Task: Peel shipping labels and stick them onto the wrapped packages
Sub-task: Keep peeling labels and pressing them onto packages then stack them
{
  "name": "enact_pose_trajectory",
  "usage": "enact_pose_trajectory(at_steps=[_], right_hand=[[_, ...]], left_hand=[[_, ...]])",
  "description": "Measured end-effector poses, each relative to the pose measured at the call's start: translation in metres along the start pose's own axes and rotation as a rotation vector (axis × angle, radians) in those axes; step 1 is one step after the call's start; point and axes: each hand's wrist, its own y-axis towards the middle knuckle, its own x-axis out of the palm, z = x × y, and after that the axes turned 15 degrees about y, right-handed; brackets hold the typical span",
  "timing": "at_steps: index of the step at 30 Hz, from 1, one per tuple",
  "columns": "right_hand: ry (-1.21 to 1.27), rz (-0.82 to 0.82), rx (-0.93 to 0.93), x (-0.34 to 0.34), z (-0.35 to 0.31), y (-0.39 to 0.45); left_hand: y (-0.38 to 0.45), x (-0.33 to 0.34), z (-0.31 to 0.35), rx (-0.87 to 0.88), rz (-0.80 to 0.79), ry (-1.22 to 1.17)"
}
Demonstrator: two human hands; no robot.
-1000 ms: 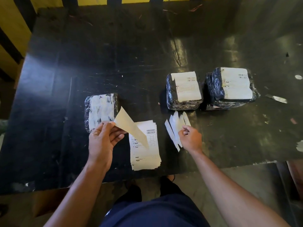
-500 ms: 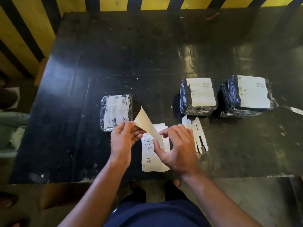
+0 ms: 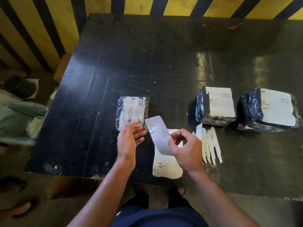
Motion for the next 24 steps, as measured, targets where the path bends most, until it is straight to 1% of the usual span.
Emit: enact_pose_trajectory(at_steps=[1,3,5,6,8,11,13,18,24], right_hand=[[0.096,-0.021,0.106,0.0,0.0,0.004],[0.254,-0.049,0.284,0.004,0.001,0.012],[0.402,-0.056,0.449,0.012,0.002,0.018],[0.452,-0.052,0.51,0.017,0.002,0.021],[0.504,-0.035,0.579,0.029,0.002,0.026],[0.521,-0.008,0.626,0.051,0.004,0.037],[0.479,0.019,0.641,0.071,0.009,0.048],[0.383,0.138,0.649,0.117,0.026,0.078],[0.214,0.18,0.626,0.156,0.041,0.107]], left_hand=[[0.009,-0.006,-0.004,-0.014,-0.01,0.095],[0.021,-0.017,-0.012,-0.06,-0.128,0.228],[0.027,-0.027,-0.017,-0.096,-0.267,0.242],[0.03,-0.03,-0.018,-0.097,-0.294,0.221],[0.036,-0.037,-0.018,-0.065,-0.267,0.176],[0.056,-0.046,-0.015,-0.035,-0.181,0.166],[0.073,-0.053,-0.011,-0.031,-0.161,0.201],[0.119,-0.063,-0.003,0.012,-0.059,0.427],[0.176,-0.067,0.001,0.028,0.038,0.621]])
